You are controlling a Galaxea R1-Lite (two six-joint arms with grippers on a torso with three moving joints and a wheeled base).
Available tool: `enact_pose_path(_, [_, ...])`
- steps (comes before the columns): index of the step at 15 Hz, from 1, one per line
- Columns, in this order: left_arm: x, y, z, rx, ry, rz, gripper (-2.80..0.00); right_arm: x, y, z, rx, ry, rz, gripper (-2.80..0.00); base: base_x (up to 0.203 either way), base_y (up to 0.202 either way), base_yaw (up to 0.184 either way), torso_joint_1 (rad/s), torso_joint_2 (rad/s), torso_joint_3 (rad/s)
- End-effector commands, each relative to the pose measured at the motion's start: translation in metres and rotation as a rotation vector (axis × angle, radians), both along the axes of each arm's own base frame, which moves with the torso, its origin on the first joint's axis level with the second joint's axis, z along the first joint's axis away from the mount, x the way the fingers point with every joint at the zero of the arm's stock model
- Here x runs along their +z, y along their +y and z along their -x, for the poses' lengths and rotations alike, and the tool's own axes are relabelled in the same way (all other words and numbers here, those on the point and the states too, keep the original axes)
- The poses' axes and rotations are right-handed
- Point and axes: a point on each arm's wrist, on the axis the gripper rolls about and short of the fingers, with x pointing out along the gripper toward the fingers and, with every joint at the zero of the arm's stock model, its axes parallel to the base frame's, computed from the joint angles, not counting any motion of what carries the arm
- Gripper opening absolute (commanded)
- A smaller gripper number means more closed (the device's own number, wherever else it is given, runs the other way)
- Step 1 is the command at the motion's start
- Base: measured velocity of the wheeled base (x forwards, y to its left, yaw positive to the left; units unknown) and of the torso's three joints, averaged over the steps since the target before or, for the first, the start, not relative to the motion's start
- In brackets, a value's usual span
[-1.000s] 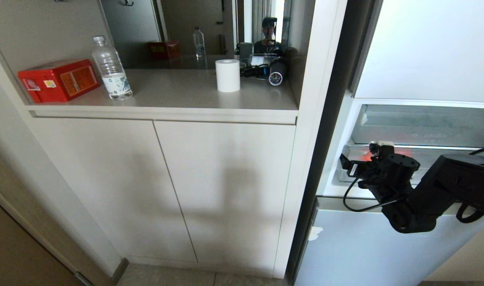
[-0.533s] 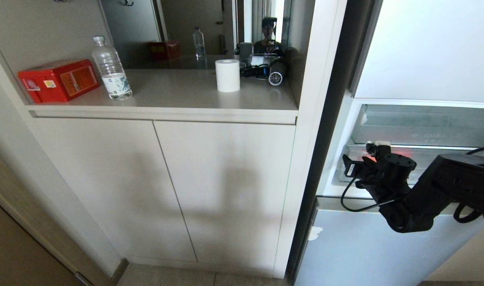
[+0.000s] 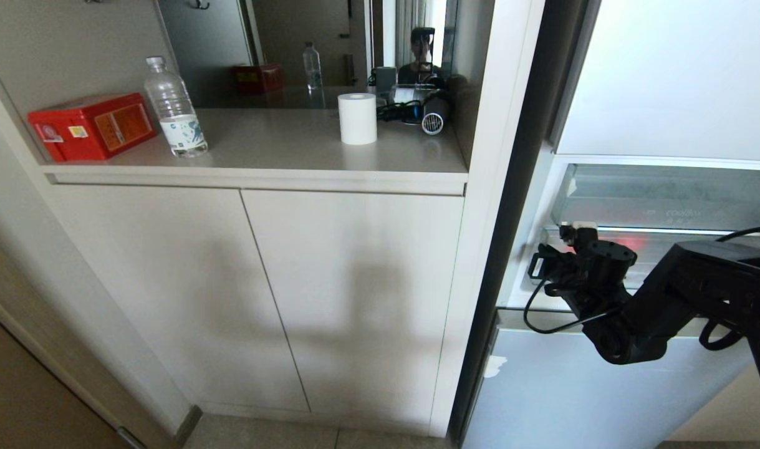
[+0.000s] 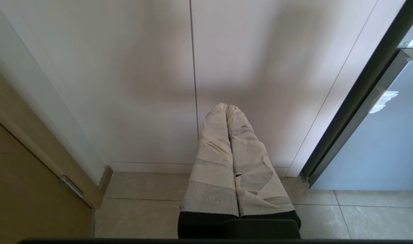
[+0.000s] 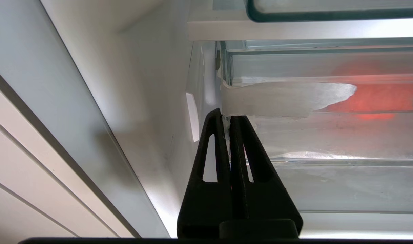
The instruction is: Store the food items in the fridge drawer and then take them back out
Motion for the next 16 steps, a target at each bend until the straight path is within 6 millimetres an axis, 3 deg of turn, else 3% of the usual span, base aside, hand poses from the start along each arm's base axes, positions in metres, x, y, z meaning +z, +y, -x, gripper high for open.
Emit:
enact_pose_path(1, [0.0, 0.0, 0.0, 0.001, 0.002, 0.0, -2.8, 0.001, 0.0, 0.002, 0.0, -0.005, -0.002, -2.8, 0.0, 0.0, 0.0, 0.0, 0.0, 0.0])
enact_pose_path(7, [0.0, 0.0, 0.0, 0.001, 0.002, 0.001, -2.8, 0.006, -0.003, 0.03, -0.006, 0.046, -0.002, -2.8, 0.0, 0.0, 0.0, 0.0, 0.0, 0.0])
enact_pose_path(10, [0.0, 0.0, 0.0, 0.001, 0.002, 0.0, -2.8, 0.005, -0.006, 0.06, -0.015, 0.074, 0.002, -2.8, 0.0, 0.0, 0.0, 0.0, 0.0, 0.0])
enact_pose_path(16, [0.0, 0.0, 0.0, 0.001, 0.002, 0.001, -2.8, 0.005, -0.015, 0.142, -0.022, 0.223, 0.008, -2.8, 0.0, 0.0, 0.0, 0.0, 0.0, 0.0])
